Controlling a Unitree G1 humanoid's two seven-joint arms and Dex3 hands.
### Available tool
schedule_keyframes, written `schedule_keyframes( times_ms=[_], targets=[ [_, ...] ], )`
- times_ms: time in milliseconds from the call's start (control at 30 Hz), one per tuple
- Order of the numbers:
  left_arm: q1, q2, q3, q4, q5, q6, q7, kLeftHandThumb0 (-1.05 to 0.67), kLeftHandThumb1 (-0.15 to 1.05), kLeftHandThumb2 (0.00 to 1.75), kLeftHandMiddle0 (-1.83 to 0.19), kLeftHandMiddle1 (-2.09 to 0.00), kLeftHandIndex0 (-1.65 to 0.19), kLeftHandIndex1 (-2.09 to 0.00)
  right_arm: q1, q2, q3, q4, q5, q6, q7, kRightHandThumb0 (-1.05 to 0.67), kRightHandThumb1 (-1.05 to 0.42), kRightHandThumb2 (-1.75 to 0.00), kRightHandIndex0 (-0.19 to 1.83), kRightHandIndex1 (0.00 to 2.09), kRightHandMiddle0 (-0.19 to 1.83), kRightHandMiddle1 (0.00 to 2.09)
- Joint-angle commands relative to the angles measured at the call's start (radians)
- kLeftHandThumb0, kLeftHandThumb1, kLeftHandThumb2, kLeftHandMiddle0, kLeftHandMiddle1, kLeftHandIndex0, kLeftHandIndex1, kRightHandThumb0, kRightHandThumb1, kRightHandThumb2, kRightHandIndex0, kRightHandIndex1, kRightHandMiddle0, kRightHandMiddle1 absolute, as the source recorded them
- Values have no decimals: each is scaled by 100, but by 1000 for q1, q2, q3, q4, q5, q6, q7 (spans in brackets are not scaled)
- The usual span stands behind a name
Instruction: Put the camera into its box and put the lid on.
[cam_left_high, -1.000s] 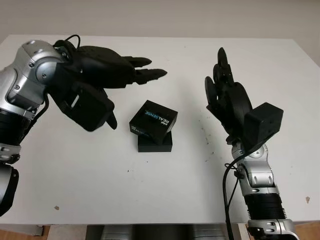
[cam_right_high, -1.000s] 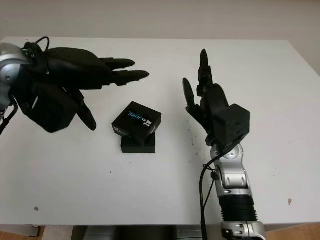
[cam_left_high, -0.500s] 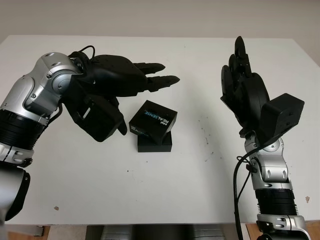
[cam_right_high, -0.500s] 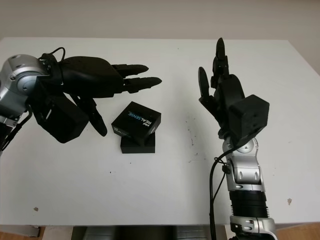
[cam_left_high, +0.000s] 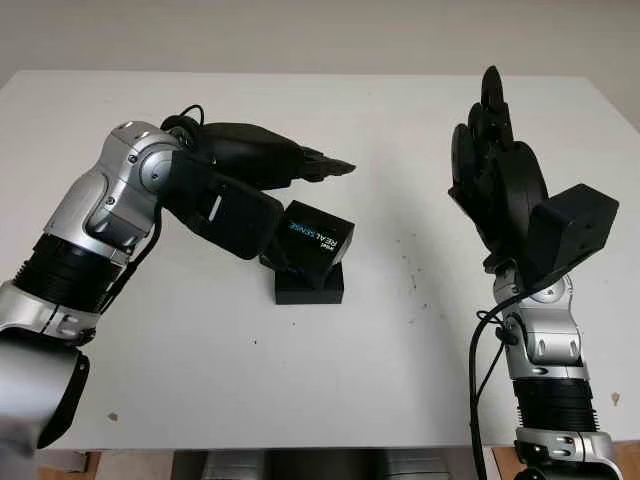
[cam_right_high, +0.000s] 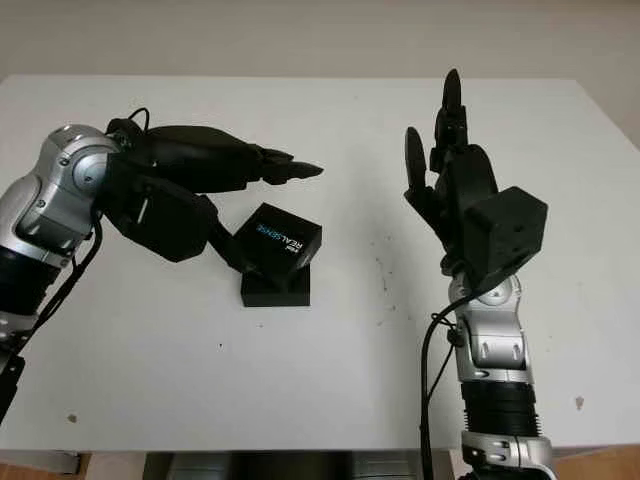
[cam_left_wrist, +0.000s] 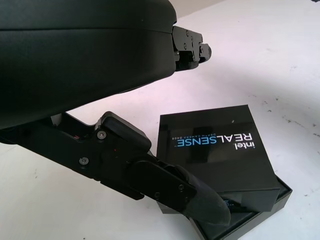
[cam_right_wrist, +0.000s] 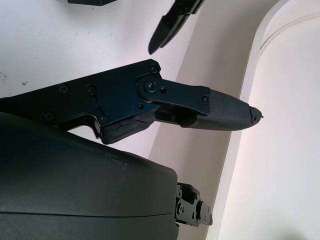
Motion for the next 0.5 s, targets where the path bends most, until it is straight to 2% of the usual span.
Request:
schedule_keyframes(
  times_ms=[0,200,467],
  targets=[
    [11,0,-15,-14,18,-9,11,-93,88,5,-6,-8,-3,-11,8,-12,0,-26,-9,-5,-4,-77,-105,-64,-19,0,-19,0],
    [25,4,-30,-32,64,-14,20,-94,88,5,-6,-7,-3,-10,11,-1,-1,-28,-3,-4,-8,-77,-105,-63,-19,0,-19,0],
    [34,18,-36,-34,100,-75,29,-91,88,5,-9,-7,-4,-10,11,0,6,-36,-9,3,-14,-79,-105,-63,-19,0,-19,0]
  ],
)
